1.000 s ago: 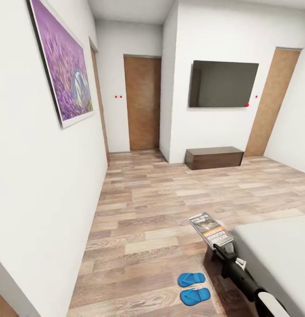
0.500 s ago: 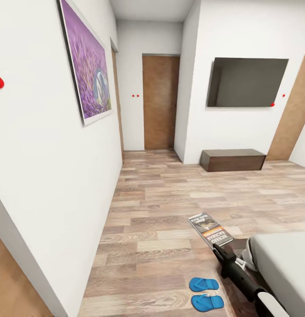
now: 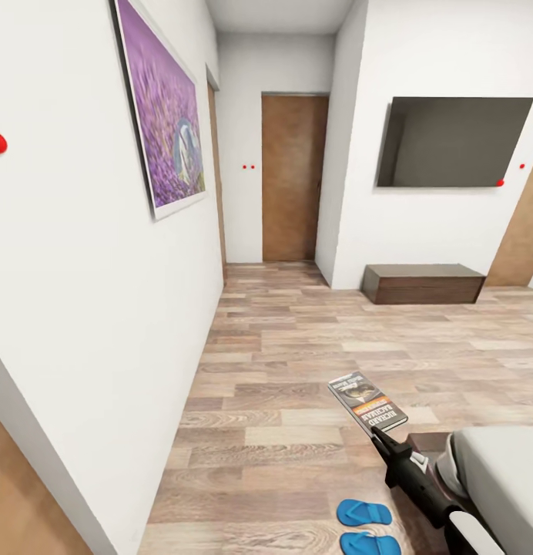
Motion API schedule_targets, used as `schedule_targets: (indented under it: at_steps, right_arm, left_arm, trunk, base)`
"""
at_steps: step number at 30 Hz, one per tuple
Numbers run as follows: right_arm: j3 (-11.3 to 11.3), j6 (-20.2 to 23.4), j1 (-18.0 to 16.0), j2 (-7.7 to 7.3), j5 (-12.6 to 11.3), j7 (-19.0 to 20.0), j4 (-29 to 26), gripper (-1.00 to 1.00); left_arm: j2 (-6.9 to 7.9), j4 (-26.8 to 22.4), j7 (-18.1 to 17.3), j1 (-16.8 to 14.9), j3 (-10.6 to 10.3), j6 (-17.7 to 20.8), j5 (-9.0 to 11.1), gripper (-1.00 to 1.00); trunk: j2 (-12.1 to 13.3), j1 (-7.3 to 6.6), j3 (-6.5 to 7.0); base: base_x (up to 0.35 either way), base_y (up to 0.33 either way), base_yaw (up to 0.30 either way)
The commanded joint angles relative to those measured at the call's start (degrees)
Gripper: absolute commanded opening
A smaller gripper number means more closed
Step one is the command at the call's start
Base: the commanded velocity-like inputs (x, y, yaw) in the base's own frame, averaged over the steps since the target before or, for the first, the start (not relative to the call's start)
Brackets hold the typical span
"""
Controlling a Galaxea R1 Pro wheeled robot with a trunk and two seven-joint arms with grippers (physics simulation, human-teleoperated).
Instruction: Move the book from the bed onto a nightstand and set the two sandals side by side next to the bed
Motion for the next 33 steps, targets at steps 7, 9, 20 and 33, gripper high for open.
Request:
schedule_targets:
  at_steps: [7, 9, 20, 33]
  right_arm:
    - [-0.12, 0.53, -0.03, 0.02, -0.59, 0.02, 0.0, -1.0]
    - [-0.16, 0.52, -0.03, 0.02, -0.59, 0.04, 0.0, -1.0]
    - [-0.2, 0.49, -0.03, 0.01, -0.59, 0.1, 0.0, -1.0]
    - [-0.13, 0.57, -0.03, 0.01, -0.59, 0.14, 0.0, -1.0]
  left_arm:
    - [0.06, -0.08, 0.16, 0.0, -0.48, -0.23, 0.47, 1.0]
    - [0.07, -0.09, 0.15, 0.0, -0.48, -0.23, 0.47, 1.0]
    - [0.09, -0.11, 0.13, 0.0, -0.48, -0.08, 0.47, 1.0]
    - [0.15, -0.11, 0.07, -0.01, -0.48, -0.06, 0.45, 1.0]
  trunk:
    - [-0.02, 0.01, -0.05]
    - [-0.02, 0.01, -0.05]
    - [-0.02, 0.01, -0.05]
    - [-0.02, 0.01, -0.05]
  base:
    - [0.136, -0.047, 0.007]
    - [0.149, -0.015, 0.002]
    - [0.154, -0.004, 0.001]
    - [0.155, 0.0, 0.0]
